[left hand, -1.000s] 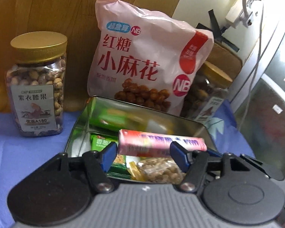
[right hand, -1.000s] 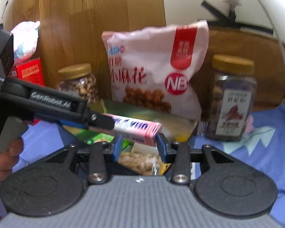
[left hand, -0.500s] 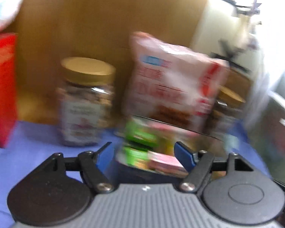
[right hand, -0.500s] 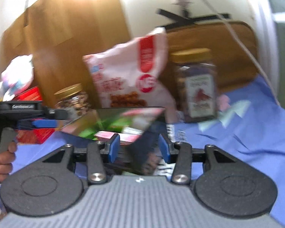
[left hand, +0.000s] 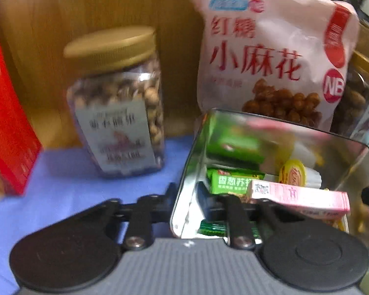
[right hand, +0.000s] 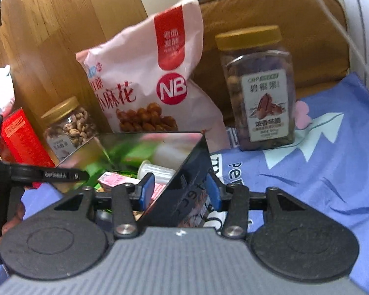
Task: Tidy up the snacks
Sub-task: 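Withdraw the left gripper and grasp the clear almond bag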
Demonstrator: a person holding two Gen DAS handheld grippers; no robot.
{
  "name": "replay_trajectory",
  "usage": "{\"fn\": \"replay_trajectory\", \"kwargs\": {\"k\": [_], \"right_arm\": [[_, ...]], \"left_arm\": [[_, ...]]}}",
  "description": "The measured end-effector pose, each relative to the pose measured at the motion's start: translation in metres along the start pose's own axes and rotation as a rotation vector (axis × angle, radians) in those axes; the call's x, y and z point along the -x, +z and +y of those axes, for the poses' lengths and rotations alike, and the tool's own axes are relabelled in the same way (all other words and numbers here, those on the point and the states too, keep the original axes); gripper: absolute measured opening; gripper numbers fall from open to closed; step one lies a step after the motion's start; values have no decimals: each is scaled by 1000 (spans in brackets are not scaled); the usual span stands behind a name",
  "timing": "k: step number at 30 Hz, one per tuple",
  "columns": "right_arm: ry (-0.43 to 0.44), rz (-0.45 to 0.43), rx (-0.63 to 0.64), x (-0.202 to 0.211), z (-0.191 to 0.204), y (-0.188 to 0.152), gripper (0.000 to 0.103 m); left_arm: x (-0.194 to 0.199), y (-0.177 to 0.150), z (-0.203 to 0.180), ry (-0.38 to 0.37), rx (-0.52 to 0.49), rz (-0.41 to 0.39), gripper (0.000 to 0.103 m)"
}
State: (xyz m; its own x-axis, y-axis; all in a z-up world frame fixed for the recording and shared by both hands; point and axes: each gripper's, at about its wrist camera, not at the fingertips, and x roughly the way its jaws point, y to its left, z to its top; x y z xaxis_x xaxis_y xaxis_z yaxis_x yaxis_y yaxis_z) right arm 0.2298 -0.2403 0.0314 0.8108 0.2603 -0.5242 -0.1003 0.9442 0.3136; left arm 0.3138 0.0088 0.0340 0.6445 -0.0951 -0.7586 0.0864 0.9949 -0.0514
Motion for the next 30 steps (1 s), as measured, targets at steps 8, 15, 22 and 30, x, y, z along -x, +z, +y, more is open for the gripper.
{"fn": "replay_trajectory", "kwargs": {"k": [8,15,22,30], "right_arm": [[38,39,0,-9,7,-4,36],[30,31,42,2,26,-9,38],[31,83,9,-8,23,-4,42],[11,-70,35,41,32,-7,43]], "left_arm": [[34,-27,14,0,22,36,11],[68,-43,18,-2,26,-10,11],[63,-32,10,40,-9,-19,13],[99,-48,30,-35,33,-95,24]]}}
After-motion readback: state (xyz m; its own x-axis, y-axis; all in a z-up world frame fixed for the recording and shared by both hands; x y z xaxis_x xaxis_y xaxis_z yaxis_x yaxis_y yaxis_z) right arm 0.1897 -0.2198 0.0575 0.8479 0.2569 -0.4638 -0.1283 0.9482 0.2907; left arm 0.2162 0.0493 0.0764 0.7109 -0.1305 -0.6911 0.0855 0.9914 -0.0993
